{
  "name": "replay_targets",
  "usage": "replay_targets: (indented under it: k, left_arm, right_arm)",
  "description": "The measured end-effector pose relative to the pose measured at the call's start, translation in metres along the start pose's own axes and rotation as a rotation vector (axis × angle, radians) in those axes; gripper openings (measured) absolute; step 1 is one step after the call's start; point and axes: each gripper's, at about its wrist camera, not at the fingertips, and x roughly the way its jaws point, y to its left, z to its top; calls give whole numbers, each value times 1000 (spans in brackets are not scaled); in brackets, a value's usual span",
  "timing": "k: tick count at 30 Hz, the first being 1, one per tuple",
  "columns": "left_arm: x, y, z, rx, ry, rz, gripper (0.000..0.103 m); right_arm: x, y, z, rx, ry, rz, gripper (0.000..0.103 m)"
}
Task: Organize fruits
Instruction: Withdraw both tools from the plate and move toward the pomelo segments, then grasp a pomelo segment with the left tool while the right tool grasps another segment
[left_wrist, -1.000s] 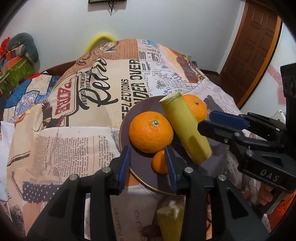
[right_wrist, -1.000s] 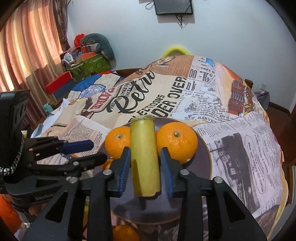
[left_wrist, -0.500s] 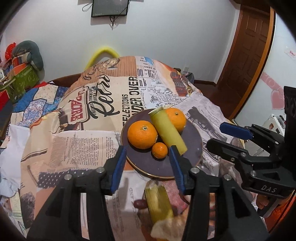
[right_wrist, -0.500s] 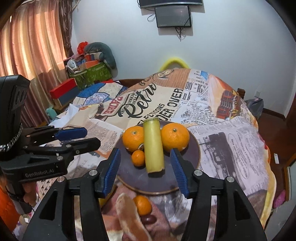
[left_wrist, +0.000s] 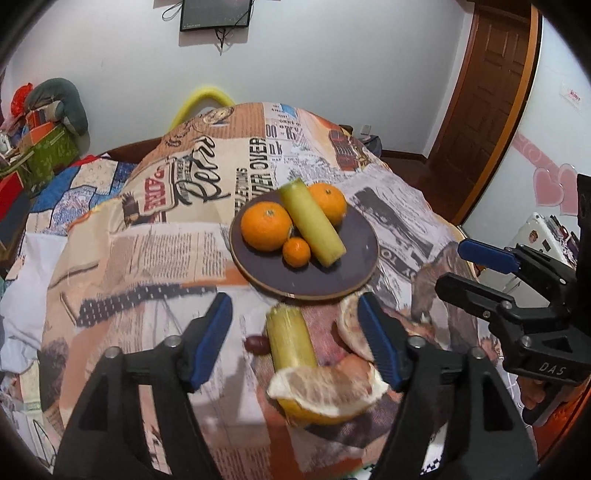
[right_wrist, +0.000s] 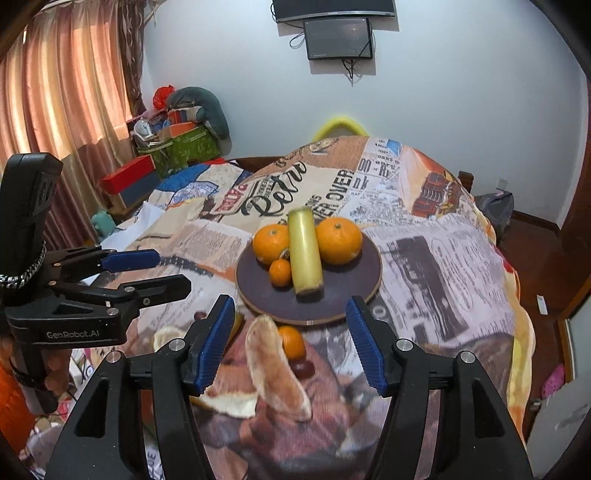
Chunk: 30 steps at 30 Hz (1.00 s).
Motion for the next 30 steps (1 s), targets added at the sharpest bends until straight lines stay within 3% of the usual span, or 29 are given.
replay_targets:
  k: [5,20,26,28,30]
  left_arm:
    - [6,-5,-16,2,29,5,80]
    - [40,-10,-60,-32,164,-50,80]
    - [46,-14,-64,-31,166,-65,80]
    - [47,-15,-64,-29,160,-64,80]
    - [46,-16,-65,-25,155,-63,78]
  right_arm:
    - [1,0,-17,4,36,-6,59]
    - [30,-5,-61,11,158,-25,59]
    - [42,-3,-65,20,171,-7,59]
    - [48,-2,-66,23,182,1,57]
    - [53,-3,-66,36,198,23,44]
